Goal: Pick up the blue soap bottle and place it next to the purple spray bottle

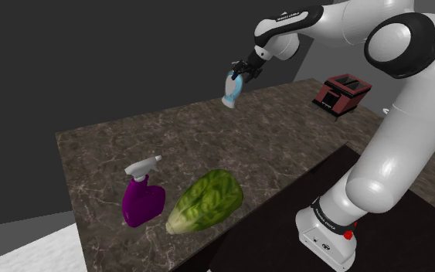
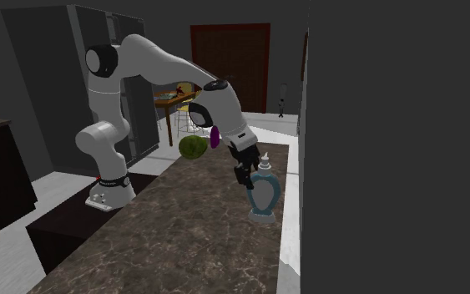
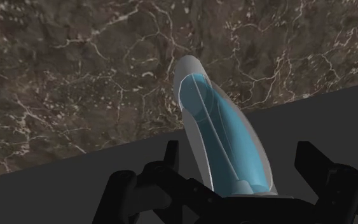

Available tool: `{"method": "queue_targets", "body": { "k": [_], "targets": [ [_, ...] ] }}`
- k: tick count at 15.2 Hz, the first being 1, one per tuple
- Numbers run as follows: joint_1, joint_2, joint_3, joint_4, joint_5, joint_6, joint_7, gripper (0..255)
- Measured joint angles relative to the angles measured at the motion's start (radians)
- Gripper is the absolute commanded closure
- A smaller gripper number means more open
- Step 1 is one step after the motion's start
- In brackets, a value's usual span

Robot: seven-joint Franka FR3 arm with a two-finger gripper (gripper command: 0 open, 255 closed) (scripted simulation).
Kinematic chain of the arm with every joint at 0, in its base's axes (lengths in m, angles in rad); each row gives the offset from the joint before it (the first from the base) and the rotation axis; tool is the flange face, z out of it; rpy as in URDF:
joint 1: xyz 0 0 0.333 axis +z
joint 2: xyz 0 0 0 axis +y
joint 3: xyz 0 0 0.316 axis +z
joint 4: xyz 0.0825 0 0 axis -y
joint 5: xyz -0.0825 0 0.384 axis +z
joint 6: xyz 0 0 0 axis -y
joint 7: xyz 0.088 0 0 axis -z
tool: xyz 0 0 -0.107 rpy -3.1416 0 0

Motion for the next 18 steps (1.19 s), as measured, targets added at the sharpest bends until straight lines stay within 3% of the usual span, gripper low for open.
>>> {"method": "queue_targets", "body": {
  "k": [1,2,12,18],
  "targets": [
    [0.000,0.000,0.000,0.000,0.000,0.000,0.000,0],
    [0.000,0.000,0.000,0.000,0.000,0.000,0.000,255],
    [0.000,-0.001,-0.001,0.000,0.000,0.001,0.000,255],
    [0.004,-0.027,-0.008,0.032,-0.031,-0.053,0.033,255]
  ]
}}
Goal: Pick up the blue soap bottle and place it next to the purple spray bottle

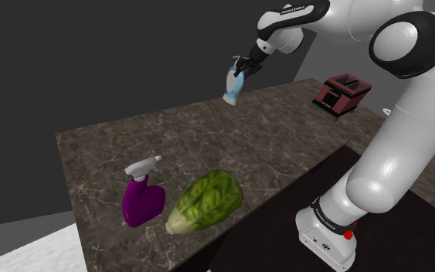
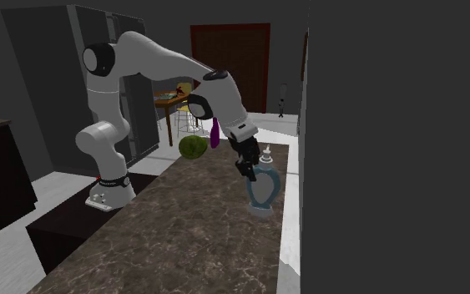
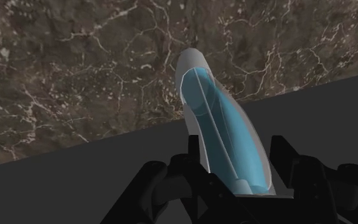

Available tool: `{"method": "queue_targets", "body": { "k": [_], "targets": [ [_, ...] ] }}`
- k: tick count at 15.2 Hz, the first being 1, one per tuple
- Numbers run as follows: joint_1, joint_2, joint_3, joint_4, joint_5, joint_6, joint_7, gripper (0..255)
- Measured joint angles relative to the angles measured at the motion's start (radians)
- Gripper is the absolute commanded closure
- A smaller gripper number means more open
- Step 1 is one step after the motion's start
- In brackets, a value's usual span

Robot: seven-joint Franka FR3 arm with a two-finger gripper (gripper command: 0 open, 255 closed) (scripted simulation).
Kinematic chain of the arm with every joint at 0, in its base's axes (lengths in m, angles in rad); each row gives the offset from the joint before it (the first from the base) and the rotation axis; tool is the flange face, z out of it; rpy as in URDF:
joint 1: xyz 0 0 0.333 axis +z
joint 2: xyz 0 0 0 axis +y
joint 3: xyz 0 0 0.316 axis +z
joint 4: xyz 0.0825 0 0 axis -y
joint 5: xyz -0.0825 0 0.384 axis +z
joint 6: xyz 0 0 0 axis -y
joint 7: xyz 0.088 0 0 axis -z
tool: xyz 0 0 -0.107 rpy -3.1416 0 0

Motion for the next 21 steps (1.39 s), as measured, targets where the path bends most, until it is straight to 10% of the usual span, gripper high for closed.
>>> {"method": "queue_targets", "body": {
  "k": [21],
  "targets": [
    [0.001,-0.064,-0.018,0.195,-0.085,-0.241,0.107,255]
  ]
}}
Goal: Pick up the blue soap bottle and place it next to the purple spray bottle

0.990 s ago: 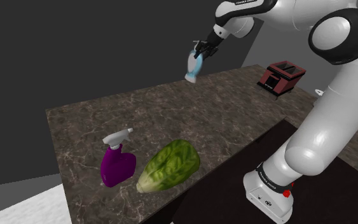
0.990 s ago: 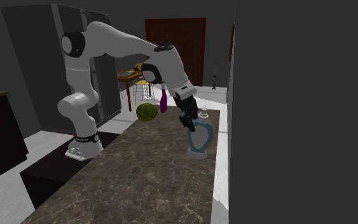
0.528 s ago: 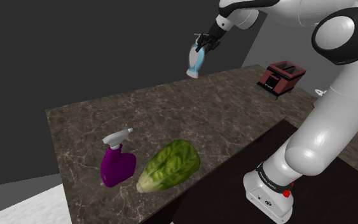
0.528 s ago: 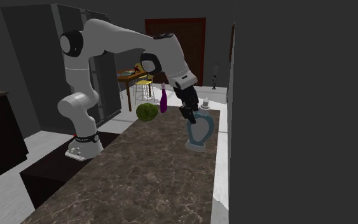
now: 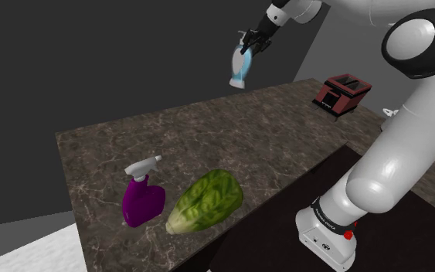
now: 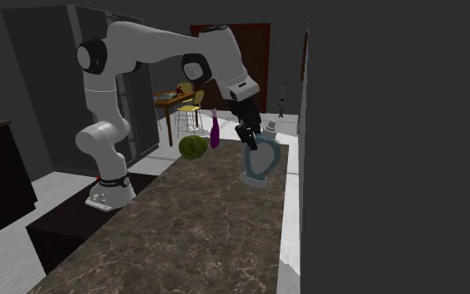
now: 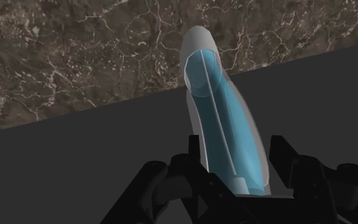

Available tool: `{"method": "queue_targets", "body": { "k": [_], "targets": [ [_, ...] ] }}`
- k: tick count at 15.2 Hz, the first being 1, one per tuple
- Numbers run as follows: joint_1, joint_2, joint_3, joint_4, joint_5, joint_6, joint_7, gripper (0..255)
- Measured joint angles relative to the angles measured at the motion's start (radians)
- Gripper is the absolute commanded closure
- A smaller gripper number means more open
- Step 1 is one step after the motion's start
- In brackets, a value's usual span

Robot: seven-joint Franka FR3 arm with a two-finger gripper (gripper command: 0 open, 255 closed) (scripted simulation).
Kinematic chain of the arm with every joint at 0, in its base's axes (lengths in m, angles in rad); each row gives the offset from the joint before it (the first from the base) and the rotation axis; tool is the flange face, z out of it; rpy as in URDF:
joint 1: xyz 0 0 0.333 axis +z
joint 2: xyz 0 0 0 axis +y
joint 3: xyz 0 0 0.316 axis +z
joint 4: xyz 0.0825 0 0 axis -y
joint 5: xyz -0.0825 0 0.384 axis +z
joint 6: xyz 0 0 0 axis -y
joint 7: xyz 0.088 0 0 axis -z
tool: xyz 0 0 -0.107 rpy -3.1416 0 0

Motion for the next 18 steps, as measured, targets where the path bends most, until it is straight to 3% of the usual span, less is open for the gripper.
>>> {"method": "queue_targets", "body": {
  "k": [18],
  "targets": [
    [-0.017,0.034,-0.010,0.285,-0.015,-0.246,0.066,255]
  ]
}}
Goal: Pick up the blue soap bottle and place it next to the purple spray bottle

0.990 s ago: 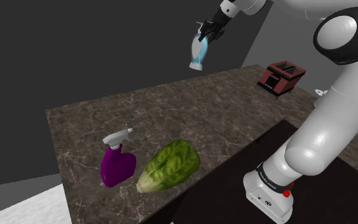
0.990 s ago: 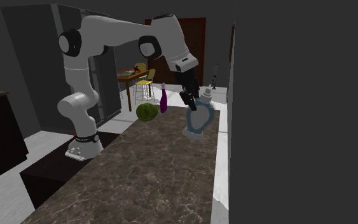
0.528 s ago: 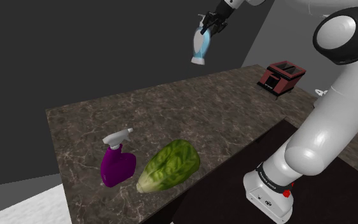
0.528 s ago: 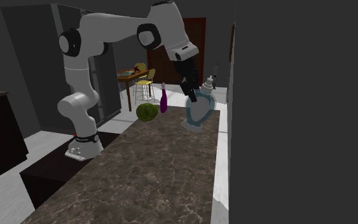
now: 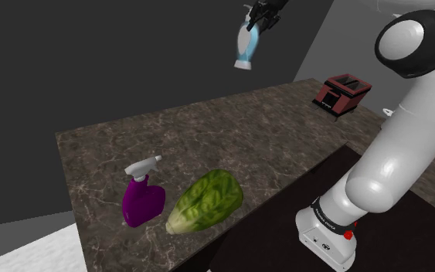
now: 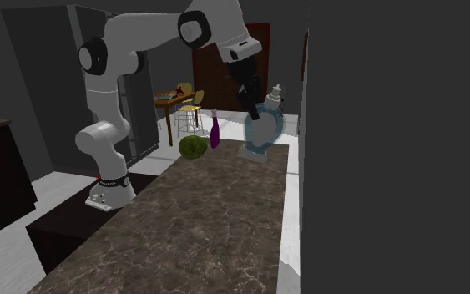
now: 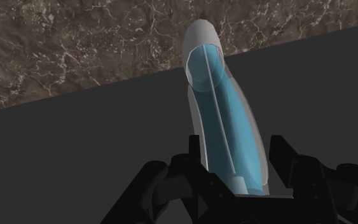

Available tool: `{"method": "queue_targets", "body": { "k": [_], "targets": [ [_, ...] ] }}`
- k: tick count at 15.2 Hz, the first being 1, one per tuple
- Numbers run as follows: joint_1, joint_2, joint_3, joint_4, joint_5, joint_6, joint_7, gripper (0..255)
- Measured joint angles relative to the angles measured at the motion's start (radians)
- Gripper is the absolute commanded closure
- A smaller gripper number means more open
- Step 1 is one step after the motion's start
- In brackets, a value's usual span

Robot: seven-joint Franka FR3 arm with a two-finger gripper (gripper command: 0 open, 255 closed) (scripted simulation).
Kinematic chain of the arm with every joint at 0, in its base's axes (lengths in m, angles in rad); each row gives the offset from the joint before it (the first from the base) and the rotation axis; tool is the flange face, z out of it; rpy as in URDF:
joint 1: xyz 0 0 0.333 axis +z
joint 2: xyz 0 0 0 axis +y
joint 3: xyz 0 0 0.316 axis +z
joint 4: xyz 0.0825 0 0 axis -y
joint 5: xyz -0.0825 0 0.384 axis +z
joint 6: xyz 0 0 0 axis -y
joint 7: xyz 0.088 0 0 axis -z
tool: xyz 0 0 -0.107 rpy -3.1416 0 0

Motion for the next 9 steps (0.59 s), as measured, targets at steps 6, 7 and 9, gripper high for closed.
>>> {"method": "queue_targets", "body": {
  "k": [6,7,9],
  "targets": [
    [-0.012,0.025,-0.004,0.111,0.006,-0.086,0.017,255],
    [-0.015,0.031,-0.005,0.132,0.008,-0.102,0.019,255],
    [-0.023,0.050,-0.006,0.186,0.015,-0.138,0.024,255]
  ]
}}
